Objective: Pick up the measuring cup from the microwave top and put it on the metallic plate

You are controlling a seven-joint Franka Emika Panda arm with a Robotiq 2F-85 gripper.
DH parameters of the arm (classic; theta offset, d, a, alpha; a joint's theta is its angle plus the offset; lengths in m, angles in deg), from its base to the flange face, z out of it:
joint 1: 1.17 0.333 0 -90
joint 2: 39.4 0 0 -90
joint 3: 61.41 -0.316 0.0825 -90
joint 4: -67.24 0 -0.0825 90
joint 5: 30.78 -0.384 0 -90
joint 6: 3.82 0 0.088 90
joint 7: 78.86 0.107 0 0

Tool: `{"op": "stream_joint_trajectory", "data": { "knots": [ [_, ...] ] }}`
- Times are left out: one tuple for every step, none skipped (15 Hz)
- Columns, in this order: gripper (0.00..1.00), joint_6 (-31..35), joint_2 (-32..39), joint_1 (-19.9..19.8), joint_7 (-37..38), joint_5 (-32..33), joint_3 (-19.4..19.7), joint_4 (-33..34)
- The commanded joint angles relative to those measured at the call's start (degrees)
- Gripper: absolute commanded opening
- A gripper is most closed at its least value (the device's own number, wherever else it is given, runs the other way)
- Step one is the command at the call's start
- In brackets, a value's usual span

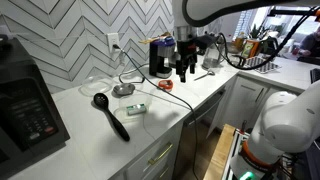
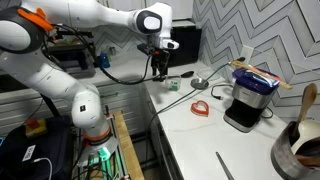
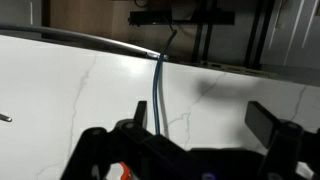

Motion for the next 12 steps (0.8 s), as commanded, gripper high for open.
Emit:
{"op": "stream_joint_trajectory", "data": {
  "knots": [
    [1.0, -0.2, 0.1, 1.0, 0.4, 0.3, 0.8, 0.1],
    [1.0, -0.2, 0.1, 1.0, 0.4, 0.3, 0.8, 0.1],
    [1.0, -0.2, 0.1, 1.0, 0.4, 0.3, 0.8, 0.1],
    [1.0, -0.2, 0.1, 1.0, 0.4, 0.3, 0.8, 0.1],
    [1.0, -0.2, 0.1, 1.0, 0.4, 0.3, 0.8, 0.1],
    [1.0, -0.2, 0.1, 1.0, 0.4, 0.3, 0.8, 0.1],
    [1.0, -0.2, 0.1, 1.0, 0.4, 0.3, 0.8, 0.1],
    [1.0, -0.2, 0.1, 1.0, 0.4, 0.3, 0.8, 0.1],
    [1.0, -0.2, 0.1, 1.0, 0.4, 0.3, 0.8, 0.1],
    [1.0, -0.2, 0.1, 1.0, 0.4, 0.3, 0.8, 0.1],
    [1.0, 1.0, 0.4, 1.3, 0.2, 0.5, 0.4, 0.4],
    [1.0, 1.6, 1.8, 1.4, 0.4, 1.7, -0.5, 1.9]
  ]
}}
